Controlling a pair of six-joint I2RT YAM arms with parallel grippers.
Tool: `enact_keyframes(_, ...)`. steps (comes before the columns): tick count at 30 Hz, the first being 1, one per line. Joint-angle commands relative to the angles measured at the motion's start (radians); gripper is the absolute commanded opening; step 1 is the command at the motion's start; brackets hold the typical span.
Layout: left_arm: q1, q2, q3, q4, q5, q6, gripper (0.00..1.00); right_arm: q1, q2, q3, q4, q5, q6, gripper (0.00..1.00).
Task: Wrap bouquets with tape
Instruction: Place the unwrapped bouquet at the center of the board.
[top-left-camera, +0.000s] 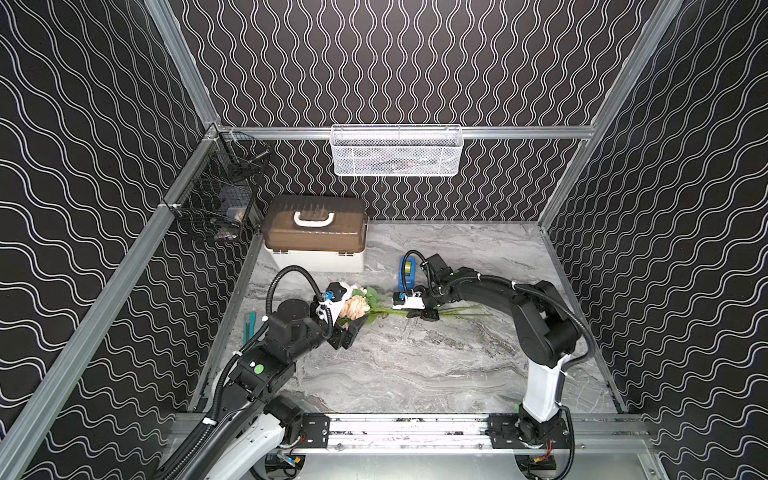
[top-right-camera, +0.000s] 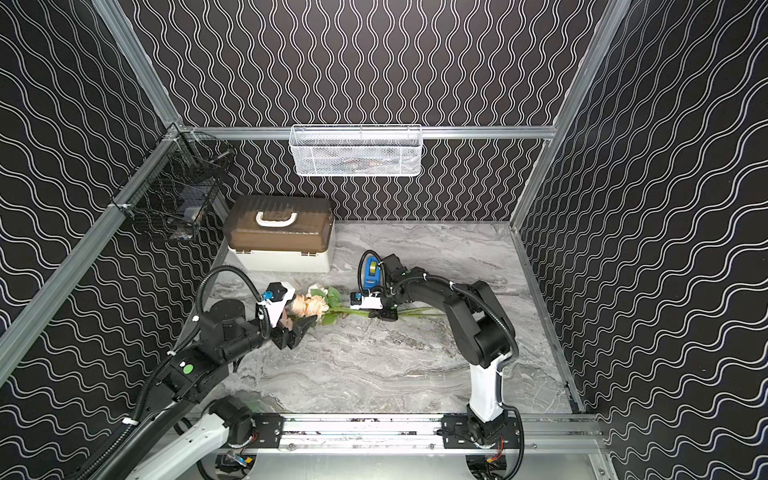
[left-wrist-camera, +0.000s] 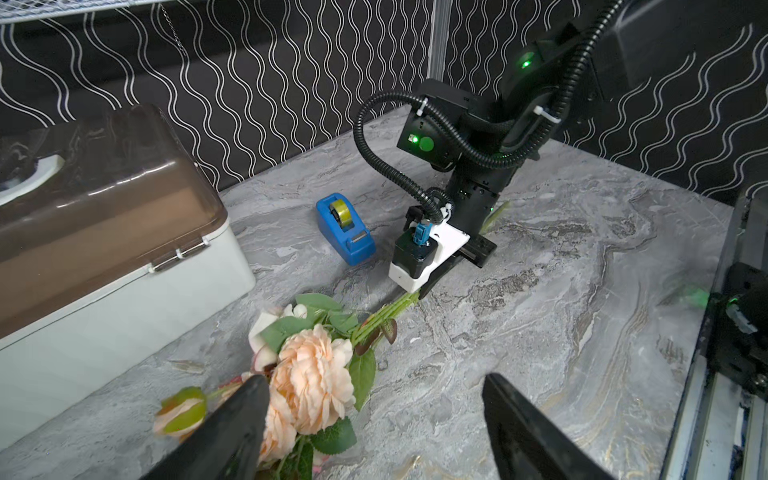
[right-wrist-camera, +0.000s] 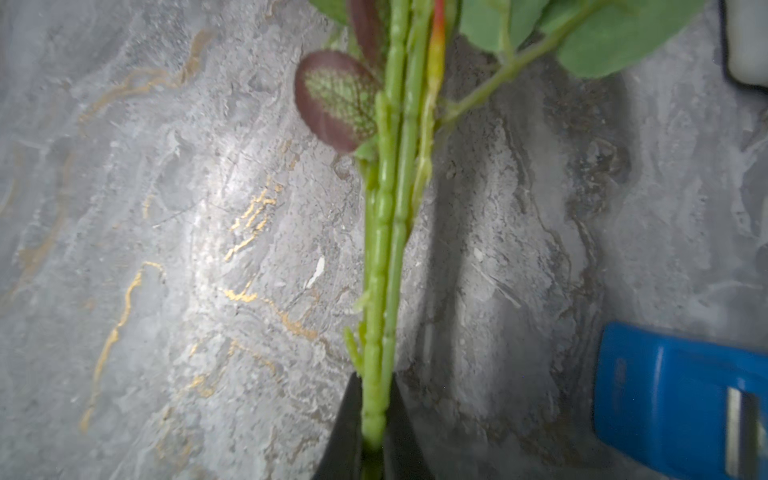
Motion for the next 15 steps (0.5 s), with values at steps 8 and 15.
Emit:
enact_keyframes(8, -0.001, 0.052, -0.008, 0.067, -0.025, 0.050, 0.87, 0.000, 0.131, 0.093, -0.018, 0.061, -0.075, 0.00)
enact_keyframes(15, -0.002, 0.072, -0.012, 0.078, -0.034, 0.058, 0.89, -0.016, 0.169, 0.109, 0.009, 0.111, -0.088, 0.07)
